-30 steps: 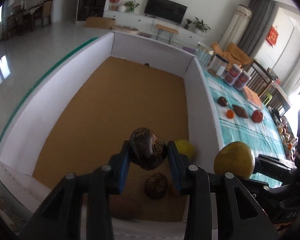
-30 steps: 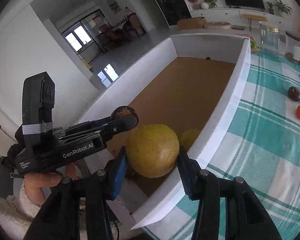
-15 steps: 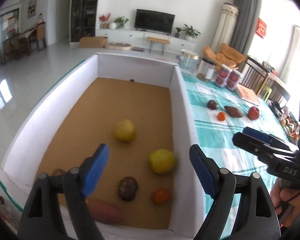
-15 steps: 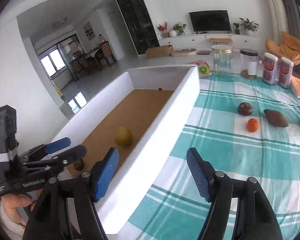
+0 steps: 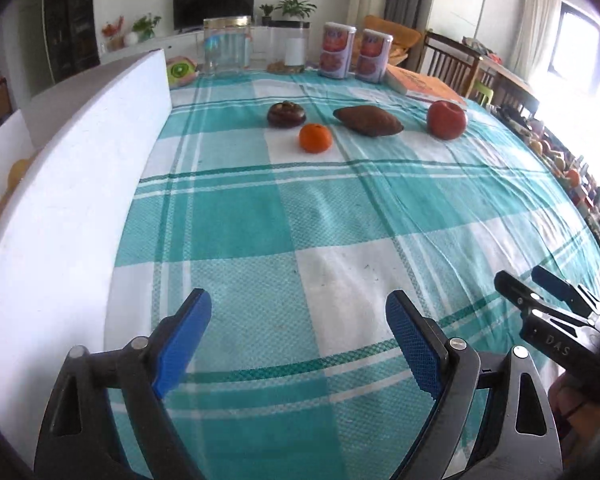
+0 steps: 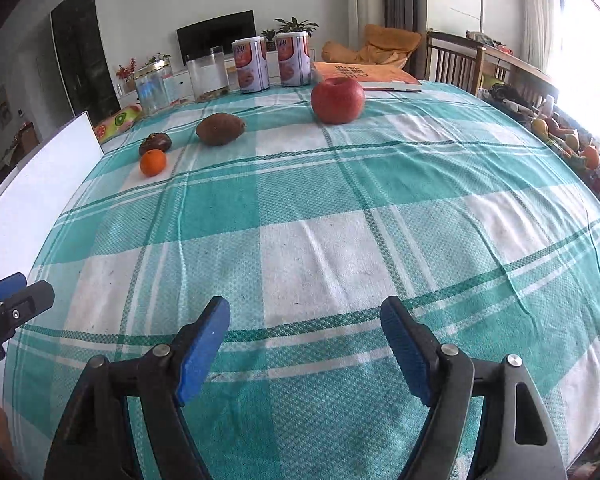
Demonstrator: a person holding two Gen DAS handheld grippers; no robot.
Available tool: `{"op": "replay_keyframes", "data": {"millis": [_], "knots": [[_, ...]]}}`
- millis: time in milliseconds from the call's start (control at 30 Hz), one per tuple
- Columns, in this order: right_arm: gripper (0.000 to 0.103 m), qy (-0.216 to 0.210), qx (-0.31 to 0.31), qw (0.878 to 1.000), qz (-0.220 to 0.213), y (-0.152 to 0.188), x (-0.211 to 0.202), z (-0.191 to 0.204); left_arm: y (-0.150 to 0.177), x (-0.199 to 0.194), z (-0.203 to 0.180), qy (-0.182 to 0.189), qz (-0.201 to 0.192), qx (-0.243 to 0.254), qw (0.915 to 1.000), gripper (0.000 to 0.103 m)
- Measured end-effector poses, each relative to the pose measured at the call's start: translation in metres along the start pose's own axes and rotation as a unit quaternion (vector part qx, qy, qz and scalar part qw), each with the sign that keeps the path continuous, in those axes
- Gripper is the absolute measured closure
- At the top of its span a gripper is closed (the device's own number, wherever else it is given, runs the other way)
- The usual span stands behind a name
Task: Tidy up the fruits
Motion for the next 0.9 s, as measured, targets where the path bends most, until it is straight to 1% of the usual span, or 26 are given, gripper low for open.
{"op": "replay_keyframes", "data": {"millis": [67, 200, 233, 267, 433, 633, 900], "knots": [[0.025, 0.009, -0.006, 1.0, 0.01, 0.003, 0.003, 0.002, -0.001, 0.012, 0.004, -0.016, 0.0, 0.002, 0.9999, 0.012], [0.025, 0.012, -0.019, 1.0, 0.015, 0.003, 0.01, 0.006, 0.002, 0.029, 0.01, -0.027, 0.011, -0.003, 0.9996, 0.012], [0.025, 0.011, -0.016, 1.0, 0.018, 0.004, 0.012, 0.006, 0.002, 0.029, 0.011, -0.034, 0.002, 0.001, 0.9994, 0.012], [0.025, 0.009, -0.012, 1.0, 0.019, 0.005, 0.012, 0.005, 0.003, 0.029, 0.01, -0.04, 0.004, 0.005, 0.9992, 0.012], [0.023, 0.011, -0.015, 1.0, 0.022, 0.005, 0.014, 0.006, 0.003, 0.034, 0.009, -0.051, 0.011, 0.013, 0.9986, 0.006], [0.017, 0.008, -0.017, 1.0, 0.025, 0.006, 0.015, 0.008, 0.002, 0.036, 0.01, -0.051, 0.012, 0.012, 0.9986, 0.005], [0.013, 0.002, -0.016, 1.0, 0.027, 0.006, 0.015, 0.009, 0.002, 0.036, 0.01, -0.052, 0.012, 0.011, 0.9985, 0.005]]}}
Point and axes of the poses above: each gripper's, at about its wrist camera, not at the fingertips, and x roughly the way its jaws point, z to its left, y to its underside, the point moved 10 cm from there along x, roughly the way its jaws point, and after that the axes turned 9 degrees about -x, right-handed, at the moved point
